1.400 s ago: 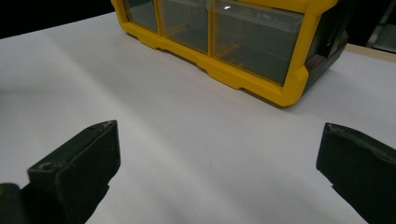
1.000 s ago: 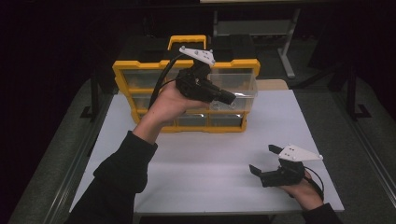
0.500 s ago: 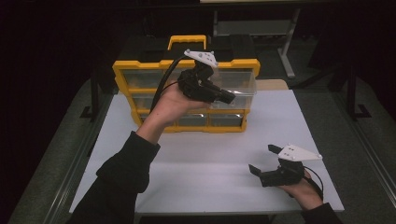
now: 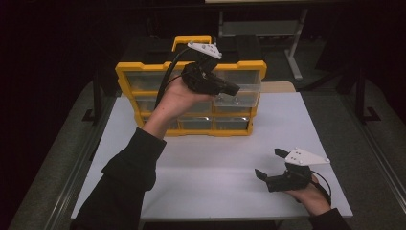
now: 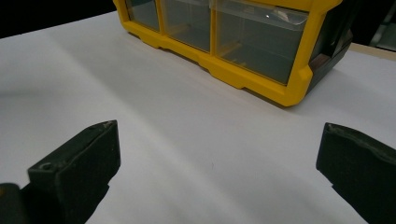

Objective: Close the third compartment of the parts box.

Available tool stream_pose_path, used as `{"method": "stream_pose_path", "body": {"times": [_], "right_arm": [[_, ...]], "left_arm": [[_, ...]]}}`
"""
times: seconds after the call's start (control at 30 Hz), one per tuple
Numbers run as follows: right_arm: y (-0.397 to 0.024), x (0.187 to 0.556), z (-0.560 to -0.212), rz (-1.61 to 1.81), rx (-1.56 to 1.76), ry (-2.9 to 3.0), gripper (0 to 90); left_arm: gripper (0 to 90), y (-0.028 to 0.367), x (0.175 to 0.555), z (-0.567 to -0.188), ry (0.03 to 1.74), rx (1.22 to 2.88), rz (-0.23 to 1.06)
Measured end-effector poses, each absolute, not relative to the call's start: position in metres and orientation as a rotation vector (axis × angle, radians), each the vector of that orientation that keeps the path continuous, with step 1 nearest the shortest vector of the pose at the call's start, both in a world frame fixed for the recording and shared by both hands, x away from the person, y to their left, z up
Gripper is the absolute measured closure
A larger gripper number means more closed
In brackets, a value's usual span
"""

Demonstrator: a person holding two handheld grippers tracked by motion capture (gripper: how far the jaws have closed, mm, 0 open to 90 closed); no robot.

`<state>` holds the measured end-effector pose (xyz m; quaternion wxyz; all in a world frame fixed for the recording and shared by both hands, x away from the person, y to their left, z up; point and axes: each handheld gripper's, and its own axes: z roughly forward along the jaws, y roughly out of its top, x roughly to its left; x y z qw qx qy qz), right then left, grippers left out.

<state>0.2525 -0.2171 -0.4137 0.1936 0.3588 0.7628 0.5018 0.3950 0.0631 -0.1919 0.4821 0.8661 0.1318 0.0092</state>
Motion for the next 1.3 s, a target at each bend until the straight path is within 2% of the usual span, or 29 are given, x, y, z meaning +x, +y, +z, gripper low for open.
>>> {"method": "stream_pose_path", "body": {"times": [1.3], "right_arm": [[-0.218,0.253,-0.413,1.413,1.009,2.136,0.0]], "left_arm": [[90.0,0.061,0.426,-0.199,0.445,2.051,0.136]]}}
